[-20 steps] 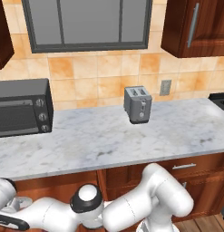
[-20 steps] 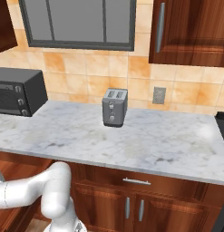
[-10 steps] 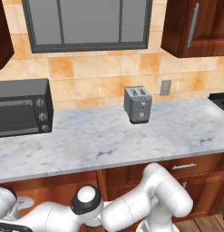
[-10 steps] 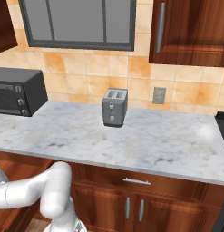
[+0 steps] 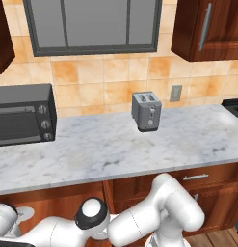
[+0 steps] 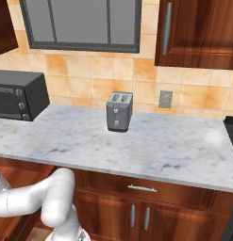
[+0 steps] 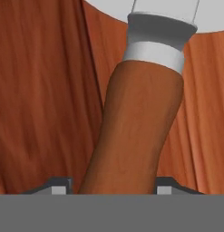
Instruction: Take the pizza cutter from the drawer on the left and place it on the dining counter for cutting.
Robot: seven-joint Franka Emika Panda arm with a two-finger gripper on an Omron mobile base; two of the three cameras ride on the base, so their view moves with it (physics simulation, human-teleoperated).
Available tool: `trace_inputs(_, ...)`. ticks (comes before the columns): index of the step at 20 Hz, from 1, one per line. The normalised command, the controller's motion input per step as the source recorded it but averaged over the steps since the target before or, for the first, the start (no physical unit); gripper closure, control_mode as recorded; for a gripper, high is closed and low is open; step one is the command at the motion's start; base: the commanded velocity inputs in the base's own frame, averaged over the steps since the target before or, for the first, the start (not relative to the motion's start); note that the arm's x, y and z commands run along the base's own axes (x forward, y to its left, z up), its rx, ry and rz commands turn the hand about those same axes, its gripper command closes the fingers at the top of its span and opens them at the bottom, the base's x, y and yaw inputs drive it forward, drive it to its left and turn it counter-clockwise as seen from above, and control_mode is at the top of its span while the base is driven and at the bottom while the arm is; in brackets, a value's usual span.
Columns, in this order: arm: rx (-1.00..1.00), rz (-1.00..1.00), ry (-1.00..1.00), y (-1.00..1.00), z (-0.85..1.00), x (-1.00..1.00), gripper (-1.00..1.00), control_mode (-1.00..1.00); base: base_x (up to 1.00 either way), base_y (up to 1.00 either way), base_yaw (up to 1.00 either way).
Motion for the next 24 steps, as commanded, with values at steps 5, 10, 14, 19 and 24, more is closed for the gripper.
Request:
trace_inputs(5, 0.0, 0.0, 0.0, 0.0, 0.0, 0.0, 1.0, -1.0, 0.0, 0.0, 0.0)
trace_inputs(10, 0.0, 0.0, 0.0, -0.03, 0.05, -0.34, 1.0, -1.0, 0.0, 0.0, 0.0)
trace_inputs(14, 0.0, 0.0, -0.01, -0.16, 0.14, -0.68, 1.0, -1.0, 0.0, 0.0, 0.0)
trace_inputs(19, 0.01, 0.07, -0.03, -0.46, 0.28, -0.43, 1.0, -1.0, 0.0, 0.0, 0.0)
trace_inputs(24, 0.09, 0.1, 0.02, -0.52, 0.69, -0.06, 1.0, -1.0, 0.0, 0.0, 0.0)
